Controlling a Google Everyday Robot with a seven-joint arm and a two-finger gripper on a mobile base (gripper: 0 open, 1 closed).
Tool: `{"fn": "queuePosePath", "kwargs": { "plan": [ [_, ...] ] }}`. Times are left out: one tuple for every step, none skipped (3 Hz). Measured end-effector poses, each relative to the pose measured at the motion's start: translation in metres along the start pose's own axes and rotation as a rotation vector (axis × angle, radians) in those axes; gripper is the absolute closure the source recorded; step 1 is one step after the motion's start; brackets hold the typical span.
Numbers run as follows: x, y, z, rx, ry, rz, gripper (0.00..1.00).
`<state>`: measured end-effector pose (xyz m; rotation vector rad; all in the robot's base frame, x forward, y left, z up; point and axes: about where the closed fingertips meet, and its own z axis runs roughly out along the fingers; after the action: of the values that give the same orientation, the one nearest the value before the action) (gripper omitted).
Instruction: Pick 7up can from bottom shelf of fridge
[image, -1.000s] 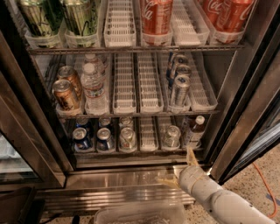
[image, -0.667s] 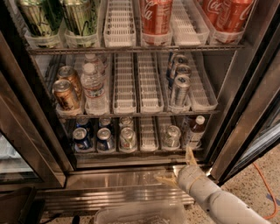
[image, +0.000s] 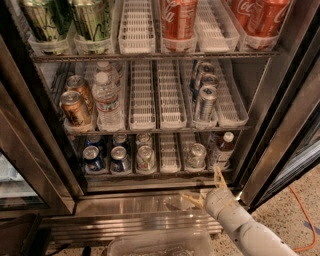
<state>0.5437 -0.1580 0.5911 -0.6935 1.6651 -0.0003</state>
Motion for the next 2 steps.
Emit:
{"fn": "queuePosePath", "kwargs": {
  "plan": [
    [-0.0008,-0.0085,0.0047,0.041,-0.043,0.012,0.06],
    [-0.0051,-0.0135,0.0121,0.079,-0.095,0.032,0.11]
  ]
}}
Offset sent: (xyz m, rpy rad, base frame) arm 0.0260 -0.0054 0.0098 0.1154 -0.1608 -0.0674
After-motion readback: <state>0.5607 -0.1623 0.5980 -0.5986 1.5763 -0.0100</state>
